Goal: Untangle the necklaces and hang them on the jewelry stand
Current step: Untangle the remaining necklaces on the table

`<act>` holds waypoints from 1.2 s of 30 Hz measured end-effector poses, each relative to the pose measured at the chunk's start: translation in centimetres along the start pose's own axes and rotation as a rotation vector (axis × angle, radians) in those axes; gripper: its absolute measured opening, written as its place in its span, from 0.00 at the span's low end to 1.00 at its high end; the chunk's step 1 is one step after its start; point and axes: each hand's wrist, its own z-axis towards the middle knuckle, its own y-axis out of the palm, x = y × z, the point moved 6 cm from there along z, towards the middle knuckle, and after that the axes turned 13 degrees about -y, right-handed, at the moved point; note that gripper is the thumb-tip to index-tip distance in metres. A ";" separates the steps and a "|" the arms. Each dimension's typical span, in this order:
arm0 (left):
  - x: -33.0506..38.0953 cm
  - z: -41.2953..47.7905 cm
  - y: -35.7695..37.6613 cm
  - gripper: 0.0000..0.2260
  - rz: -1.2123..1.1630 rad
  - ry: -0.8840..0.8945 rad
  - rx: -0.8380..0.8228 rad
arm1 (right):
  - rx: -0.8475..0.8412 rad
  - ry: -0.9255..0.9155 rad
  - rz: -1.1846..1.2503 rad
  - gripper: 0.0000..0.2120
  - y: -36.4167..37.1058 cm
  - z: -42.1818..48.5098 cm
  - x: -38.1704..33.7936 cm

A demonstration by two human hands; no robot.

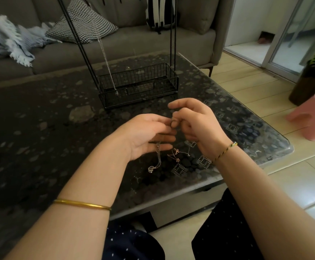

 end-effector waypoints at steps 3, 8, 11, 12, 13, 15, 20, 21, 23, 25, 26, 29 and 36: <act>0.4 0.1 -0.6 0.07 0.069 0.059 0.112 | 0.061 -0.030 -0.079 0.09 -0.8 0.1 0.0; 1.3 -0.5 -1.5 0.07 0.282 0.209 0.337 | 0.070 -0.081 -0.254 0.09 -1.5 0.2 0.0; 1.6 -0.9 -1.6 0.07 0.295 0.255 0.374 | 0.027 -0.096 -0.307 0.09 -1.4 0.3 0.2; 1.6 -1.0 -1.6 0.07 0.294 0.261 0.381 | 0.010 -0.101 -0.322 0.09 -1.3 0.3 0.2; 1.7 -1.1 -1.5 0.06 0.294 0.265 0.390 | -0.006 -0.108 -0.338 0.08 -1.2 0.2 0.2; 1.8 -1.1 -1.6 0.05 0.275 0.277 0.408 | -0.026 -0.118 -0.361 0.05 -1.2 0.1 0.1; 2.0 -1.3 -1.8 0.05 0.242 0.260 0.430 | -0.015 -0.100 -0.320 0.03 -1.4 0.0 0.2; 2.0 -1.3 -1.8 0.05 0.250 0.260 0.428 | -0.004 -0.087 -0.300 0.03 -1.4 0.1 0.3; 2.1 -1.4 -1.6 0.05 0.257 0.265 0.417 | 0.007 -0.071 -0.262 0.05 -1.4 0.1 0.4; 2.1 -1.3 -1.4 0.05 0.249 0.268 0.411 | -0.002 -0.067 -0.263 0.05 -1.1 0.0 0.3; 2.1 -1.2 -1.4 0.05 0.240 0.269 0.412 | -0.010 -0.070 -0.272 0.05 -1.0 0.0 0.2; 2.0 -1.1 -1.5 0.05 0.220 0.280 0.420 | -0.019 -0.090 -0.295 0.04 -0.7 -0.1 -0.1; 1.9 -1.3 -1.6 0.06 0.243 0.282 0.386 | 0.002 -0.130 -0.274 0.04 -0.8 -0.1 -0.3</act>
